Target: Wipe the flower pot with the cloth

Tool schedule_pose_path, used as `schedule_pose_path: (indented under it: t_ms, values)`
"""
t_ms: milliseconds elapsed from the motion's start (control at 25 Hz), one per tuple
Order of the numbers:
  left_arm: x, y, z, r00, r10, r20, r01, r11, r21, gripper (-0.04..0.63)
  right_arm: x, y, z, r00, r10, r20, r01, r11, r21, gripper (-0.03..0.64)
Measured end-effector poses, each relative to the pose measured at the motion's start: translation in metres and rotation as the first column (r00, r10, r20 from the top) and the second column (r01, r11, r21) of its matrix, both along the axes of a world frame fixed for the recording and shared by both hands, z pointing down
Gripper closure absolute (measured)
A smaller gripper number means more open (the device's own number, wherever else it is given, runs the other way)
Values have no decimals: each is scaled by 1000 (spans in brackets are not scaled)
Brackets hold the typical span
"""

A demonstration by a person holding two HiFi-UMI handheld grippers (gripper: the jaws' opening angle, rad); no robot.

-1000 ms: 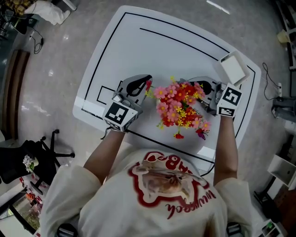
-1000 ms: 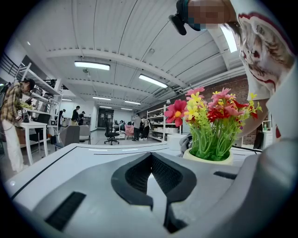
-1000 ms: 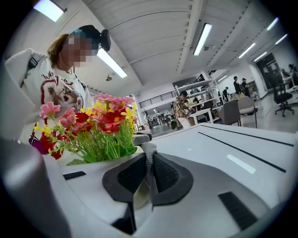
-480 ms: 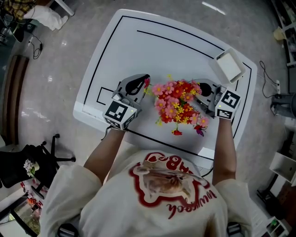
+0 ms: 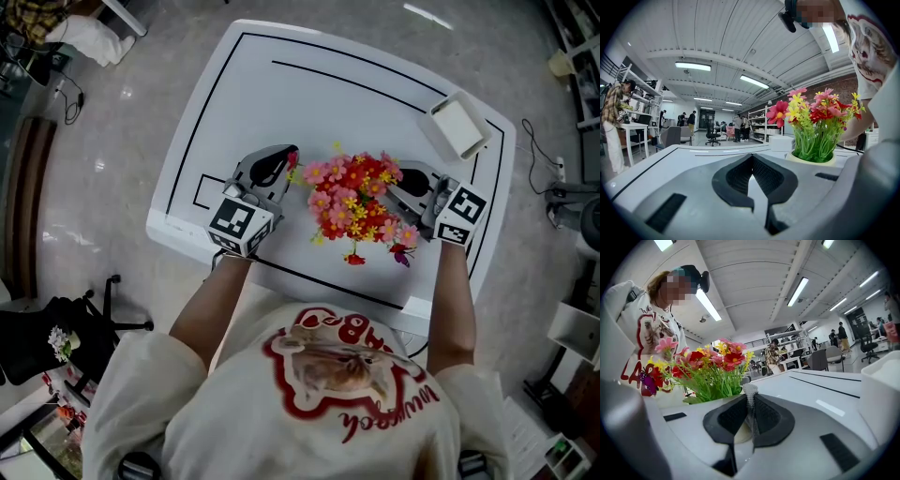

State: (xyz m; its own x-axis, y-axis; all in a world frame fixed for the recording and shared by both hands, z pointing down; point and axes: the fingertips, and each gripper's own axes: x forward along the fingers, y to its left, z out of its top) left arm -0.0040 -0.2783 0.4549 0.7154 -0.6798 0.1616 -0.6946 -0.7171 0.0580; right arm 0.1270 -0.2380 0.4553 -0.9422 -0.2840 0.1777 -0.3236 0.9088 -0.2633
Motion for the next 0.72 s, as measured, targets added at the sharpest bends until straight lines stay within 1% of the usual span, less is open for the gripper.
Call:
schedule_pose_path:
  t_ms: [280,720]
  values:
    - [1,-1,-1,1000,-10,2,10,1000,2,592,8,9,0,999,37,-1,-37,999,10,584]
    - [0,-4,-2,1000,-29,1,29,1000,5,592,17,23,-3,998,62,8,-62,998,25,584]
